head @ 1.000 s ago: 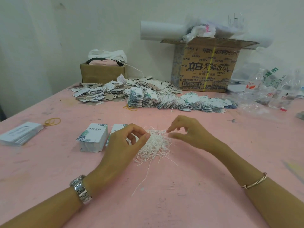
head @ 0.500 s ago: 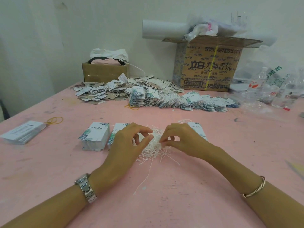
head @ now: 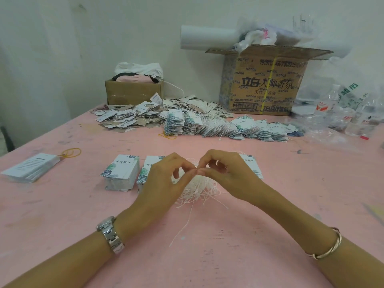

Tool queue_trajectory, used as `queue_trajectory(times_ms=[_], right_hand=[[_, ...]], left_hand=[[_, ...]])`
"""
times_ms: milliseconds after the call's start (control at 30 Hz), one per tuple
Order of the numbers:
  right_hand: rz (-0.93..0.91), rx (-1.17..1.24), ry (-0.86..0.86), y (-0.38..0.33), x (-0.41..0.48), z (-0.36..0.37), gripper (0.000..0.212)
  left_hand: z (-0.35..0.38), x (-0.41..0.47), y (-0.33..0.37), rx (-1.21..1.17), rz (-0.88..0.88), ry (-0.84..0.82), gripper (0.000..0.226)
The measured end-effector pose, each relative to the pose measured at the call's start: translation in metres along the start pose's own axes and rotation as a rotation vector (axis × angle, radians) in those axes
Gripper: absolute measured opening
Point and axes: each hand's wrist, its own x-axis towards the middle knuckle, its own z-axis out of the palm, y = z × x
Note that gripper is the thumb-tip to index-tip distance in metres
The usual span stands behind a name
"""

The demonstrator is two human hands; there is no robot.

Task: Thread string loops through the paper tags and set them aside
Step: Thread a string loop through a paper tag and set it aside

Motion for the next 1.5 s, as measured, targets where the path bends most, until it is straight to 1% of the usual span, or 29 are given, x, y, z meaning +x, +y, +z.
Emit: queue_trajectory(times_ms=[67, 133, 233, 300, 433, 500, 567, 633, 700, 733, 800, 833, 933, 1000, 1067, 1200, 1333, 1367, 1433, 1500], right_hand=[[0.036, 0.036, 0.000, 0.000, -0.001, -0.001, 0.012], [0.051, 0.019, -0.006, 0.001, -0.001, -0.002, 0.012], [0.069, 0.014, -0.034, 0.003, -0.001, -0.006, 0.003], [0.095, 0.060, -0.038, 0.006, -0.001, -0.010, 0.003], [0.163, 0.201, 0.043, 0.006, 0.003, -0.022, 0.010], [0.152, 0.299, 0.113, 0.005, 0.004, -0.025, 0.010], [0.162, 0.392, 0.175, 0.004, 0.005, -0.027, 0.011], [0.186, 0.479, 0.210, 0.004, 0.005, -0.027, 0.012], [0.186, 0.537, 0.229, 0.002, 0.006, -0.026, 0.014], [0.183, 0.584, 0.240, 0.001, 0.008, -0.027, 0.018], [0.195, 0.757, 0.249, -0.002, 0.010, -0.030, 0.027], [0.209, 0.865, 0.243, -0.004, 0.011, -0.032, 0.027], [0.216, 1.139, 0.219, -0.008, 0.012, -0.039, 0.016], [0.190, 1.212, 0.230, -0.010, 0.012, -0.043, 0.013], [0.180, 1.201, 0.259, -0.012, 0.011, -0.049, 0.013], [0.241, 0.992, 0.269, -0.012, 0.010, -0.055, 0.014], [0.322, 0.830, 0.188, -0.009, 0.009, -0.043, 0.024], [0.346, 0.799, 0.164, -0.008, 0.009, -0.039, 0.023], [0.395, 0.735, 0.116, -0.007, 0.009, -0.029, 0.015], [0.439, 0.671, 0.055, -0.007, 0.007, -0.022, 0.016]], left_hand=[[-0.004, 0.001, 0.001, -0.006, 0.010, 0.053, 0.006], [-0.007, 0.003, 0.002, 0.004, 0.019, 0.093, 0.009], [-0.007, 0.004, 0.003, 0.000, 0.009, 0.121, 0.011], [-0.009, 0.006, 0.002, -0.015, -0.004, 0.150, 0.010], [-0.012, 0.009, 0.002, -0.046, -0.001, 0.176, 0.007], [-0.012, 0.008, 0.000, -0.047, 0.001, 0.109, 0.007], [-0.010, 0.006, -0.001, -0.037, 0.012, -0.014, 0.007], [-0.006, 0.003, -0.001, -0.010, 0.053, -0.127, 0.008], [-0.004, 0.002, -0.001, 0.018, 0.093, -0.192, 0.006], [-0.003, 0.002, -0.002, 0.030, 0.098, -0.218, 0.007], [-0.003, 0.001, -0.003, 0.065, 0.089, -0.256, 0.009], [-0.003, 0.001, -0.004, 0.092, 0.083, -0.268, 0.008], [-0.004, 0.001, -0.007, 0.153, 0.069, -0.266, 0.003], [-0.004, 0.000, -0.009, 0.190, 0.089, -0.248, 0.004], [-0.005, 0.000, -0.010, 0.210, 0.106, -0.209, 0.006], [-0.005, 0.002, -0.011, 0.245, 0.137, -0.145, 0.012], [-0.003, 0.003, -0.010, 0.250, 0.175, -0.077, 0.026], [-0.003, 0.003, -0.009, 0.235, 0.175, -0.051, 0.028], [-0.002, 0.002, -0.007, 0.190, 0.156, -0.002, 0.033], [-0.003, 0.002, -0.005, 0.146, 0.135, 0.027, 0.036]])
